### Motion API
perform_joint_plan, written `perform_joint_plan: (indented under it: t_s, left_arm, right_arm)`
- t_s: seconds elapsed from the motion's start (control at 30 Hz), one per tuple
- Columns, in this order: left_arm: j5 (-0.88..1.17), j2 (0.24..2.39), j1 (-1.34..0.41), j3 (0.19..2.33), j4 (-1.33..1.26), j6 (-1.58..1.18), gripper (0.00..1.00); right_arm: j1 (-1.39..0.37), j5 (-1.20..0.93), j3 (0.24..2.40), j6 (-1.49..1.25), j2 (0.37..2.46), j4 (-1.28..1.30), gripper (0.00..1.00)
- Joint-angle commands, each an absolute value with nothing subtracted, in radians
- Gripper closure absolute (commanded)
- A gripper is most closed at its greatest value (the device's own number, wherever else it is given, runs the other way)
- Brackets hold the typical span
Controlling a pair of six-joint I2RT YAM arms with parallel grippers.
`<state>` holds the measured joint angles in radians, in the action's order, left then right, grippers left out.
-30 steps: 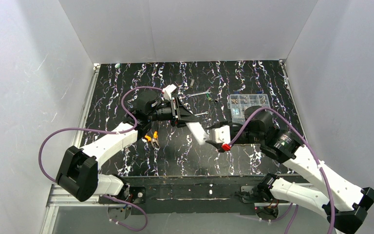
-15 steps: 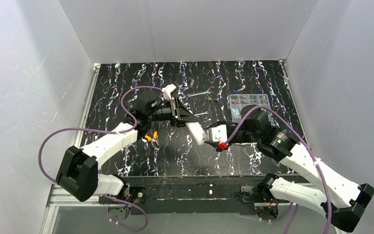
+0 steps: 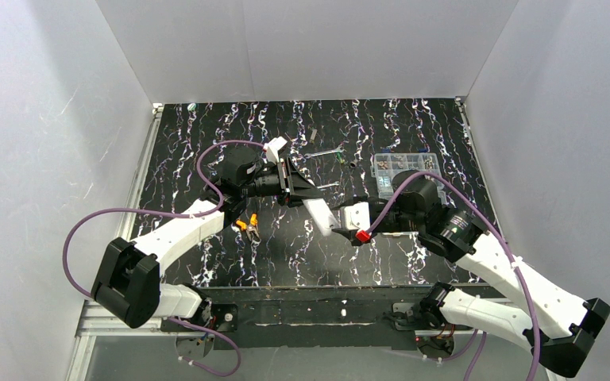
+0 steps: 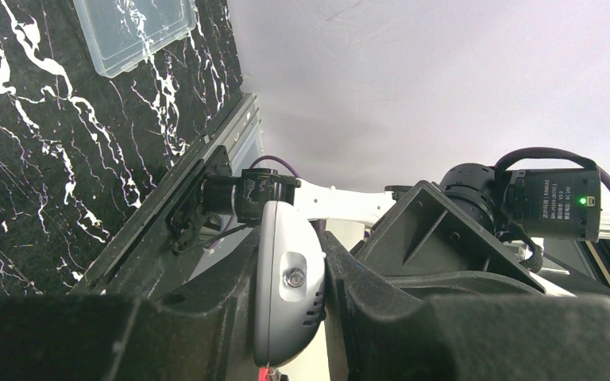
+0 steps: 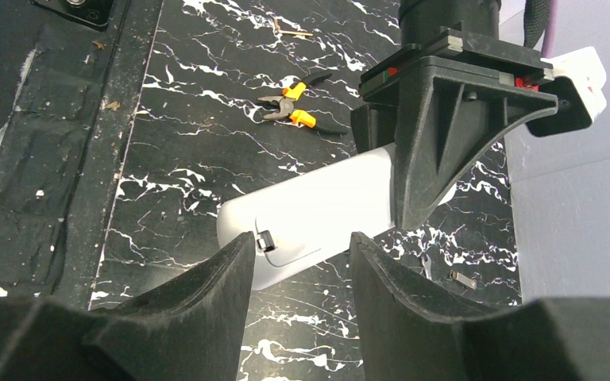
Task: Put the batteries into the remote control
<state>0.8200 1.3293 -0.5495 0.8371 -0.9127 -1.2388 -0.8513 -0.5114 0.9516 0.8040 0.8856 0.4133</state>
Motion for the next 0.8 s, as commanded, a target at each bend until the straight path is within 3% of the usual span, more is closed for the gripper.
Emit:
perform_joint_plan:
  t_s: [0.0,0.77]
  left_arm:
    - [0.892,1.301,-0.557,0.869,-0.953,-1.252,1.0]
    - [0.888,1.314,-0.561,0.866,-0.96,-1.253,1.0]
  right_arm:
    - [-0.851,-0.497,0.963,0.796,0.897,0.351,0.45]
    - [-0.852,-0.397,0.894,0.792,0.817,0.209,0.45]
